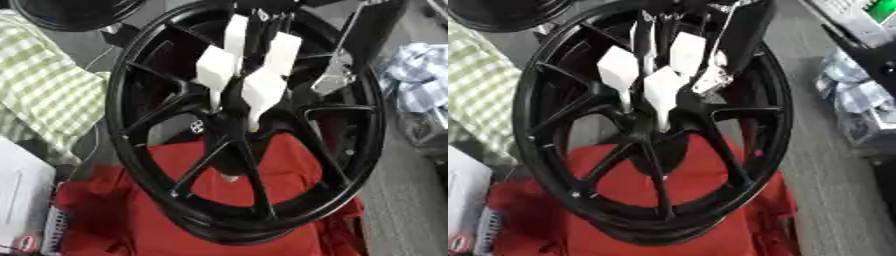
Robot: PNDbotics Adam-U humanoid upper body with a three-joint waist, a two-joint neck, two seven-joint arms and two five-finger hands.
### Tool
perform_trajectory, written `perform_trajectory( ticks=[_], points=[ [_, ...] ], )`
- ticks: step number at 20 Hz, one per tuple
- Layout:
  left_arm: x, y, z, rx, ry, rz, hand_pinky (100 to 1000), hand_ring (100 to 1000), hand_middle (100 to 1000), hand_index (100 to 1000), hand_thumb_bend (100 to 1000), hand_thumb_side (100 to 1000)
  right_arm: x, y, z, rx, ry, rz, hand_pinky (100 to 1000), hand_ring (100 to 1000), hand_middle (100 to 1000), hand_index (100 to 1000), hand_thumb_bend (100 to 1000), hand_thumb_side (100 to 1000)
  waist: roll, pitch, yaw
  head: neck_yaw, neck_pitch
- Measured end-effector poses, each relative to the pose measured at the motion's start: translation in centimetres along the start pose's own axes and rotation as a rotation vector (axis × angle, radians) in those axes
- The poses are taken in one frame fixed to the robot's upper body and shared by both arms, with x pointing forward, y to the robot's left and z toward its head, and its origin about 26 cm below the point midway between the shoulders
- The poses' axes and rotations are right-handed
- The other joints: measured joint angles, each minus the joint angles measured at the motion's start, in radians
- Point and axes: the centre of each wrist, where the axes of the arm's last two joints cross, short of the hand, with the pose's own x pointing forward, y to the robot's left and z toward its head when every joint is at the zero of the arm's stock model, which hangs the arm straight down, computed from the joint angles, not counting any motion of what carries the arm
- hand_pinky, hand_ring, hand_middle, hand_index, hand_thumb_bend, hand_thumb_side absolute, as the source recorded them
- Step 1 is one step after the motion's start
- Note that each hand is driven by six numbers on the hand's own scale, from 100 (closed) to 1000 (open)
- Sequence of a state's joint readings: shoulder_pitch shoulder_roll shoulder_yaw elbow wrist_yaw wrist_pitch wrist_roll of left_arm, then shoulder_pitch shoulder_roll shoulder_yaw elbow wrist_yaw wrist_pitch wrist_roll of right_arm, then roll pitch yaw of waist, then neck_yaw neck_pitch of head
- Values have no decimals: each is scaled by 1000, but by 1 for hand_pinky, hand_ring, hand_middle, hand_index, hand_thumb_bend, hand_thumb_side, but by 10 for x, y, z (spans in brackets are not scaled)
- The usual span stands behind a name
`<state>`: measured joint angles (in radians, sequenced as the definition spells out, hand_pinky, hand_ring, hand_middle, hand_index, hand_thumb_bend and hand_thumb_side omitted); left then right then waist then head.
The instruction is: Pull the pin out of the wheel hub.
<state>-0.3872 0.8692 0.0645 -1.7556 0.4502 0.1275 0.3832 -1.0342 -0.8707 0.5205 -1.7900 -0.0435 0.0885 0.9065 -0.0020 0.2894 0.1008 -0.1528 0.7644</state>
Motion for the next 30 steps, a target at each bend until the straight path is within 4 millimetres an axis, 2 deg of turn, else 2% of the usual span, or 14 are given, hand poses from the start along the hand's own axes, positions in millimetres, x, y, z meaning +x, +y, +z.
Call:
perform_trajectory(
  ticks=[9, 30],
  points=[
    [0, -2, 0, 0, 1, 12, 799, 738, 757, 811, 833, 605, -15, 3, -12, 17, 32, -28, 802, 730, 742, 784, 512, 235, 0, 2, 4, -14, 0],
    [1, -2, -1, 0, -4, 20, 800, 737, 753, 808, 818, 607, -39, 12, -27, 58, 77, -42, 803, 727, 737, 778, 491, 203, 5, 8, 10, -27, 0]
  ],
)
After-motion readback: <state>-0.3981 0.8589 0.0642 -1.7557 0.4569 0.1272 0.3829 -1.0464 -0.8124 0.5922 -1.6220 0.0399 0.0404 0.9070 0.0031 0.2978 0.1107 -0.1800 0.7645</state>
